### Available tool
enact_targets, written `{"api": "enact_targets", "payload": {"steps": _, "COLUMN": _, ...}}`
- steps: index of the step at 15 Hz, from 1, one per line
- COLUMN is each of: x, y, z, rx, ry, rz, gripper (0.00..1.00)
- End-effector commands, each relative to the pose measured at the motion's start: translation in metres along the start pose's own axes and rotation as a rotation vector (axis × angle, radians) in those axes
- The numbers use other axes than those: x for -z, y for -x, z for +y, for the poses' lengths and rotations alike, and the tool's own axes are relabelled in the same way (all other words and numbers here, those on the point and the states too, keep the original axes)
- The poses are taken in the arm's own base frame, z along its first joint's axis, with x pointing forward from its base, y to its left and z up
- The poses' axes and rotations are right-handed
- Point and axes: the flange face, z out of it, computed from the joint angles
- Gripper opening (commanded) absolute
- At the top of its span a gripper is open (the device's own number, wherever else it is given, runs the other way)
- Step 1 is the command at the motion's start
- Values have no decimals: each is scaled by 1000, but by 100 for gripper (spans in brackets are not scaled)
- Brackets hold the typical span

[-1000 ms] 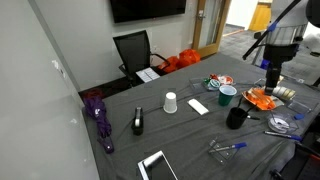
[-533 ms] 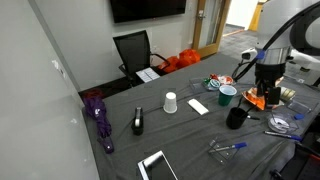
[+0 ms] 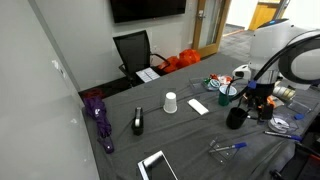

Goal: Move the blue marker from the front container to the back container.

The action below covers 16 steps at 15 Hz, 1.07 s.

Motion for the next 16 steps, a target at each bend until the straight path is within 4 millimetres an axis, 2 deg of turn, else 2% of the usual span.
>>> {"api": "enact_targets", "payload": {"steps": 1, "x": -27, "y": -3, "z": 0, "rx": 48, "ry": 9, "rz": 18, "gripper": 100}}
{"api": "enact_targets", "payload": {"steps": 4, "x": -42, "y": -5, "z": 2, "rx": 45, "ry": 9, "rz": 14, "gripper": 100}}
{"api": "enact_targets", "payload": {"steps": 5, "x": -30, "y": -4, "z": 1, "rx": 27, "ry": 2, "rz": 9, "gripper": 100}}
{"api": "enact_targets", "payload": {"steps": 10, "x": -38, "y": -6, "z": 2, "rx": 28, "ry": -2, "rz": 4, "gripper": 100}}
{"api": "enact_targets", "payload": {"steps": 16, "x": -67, "y": -27, "z": -17, "rx": 63, "ry": -17, "rz": -11, "gripper": 100}}
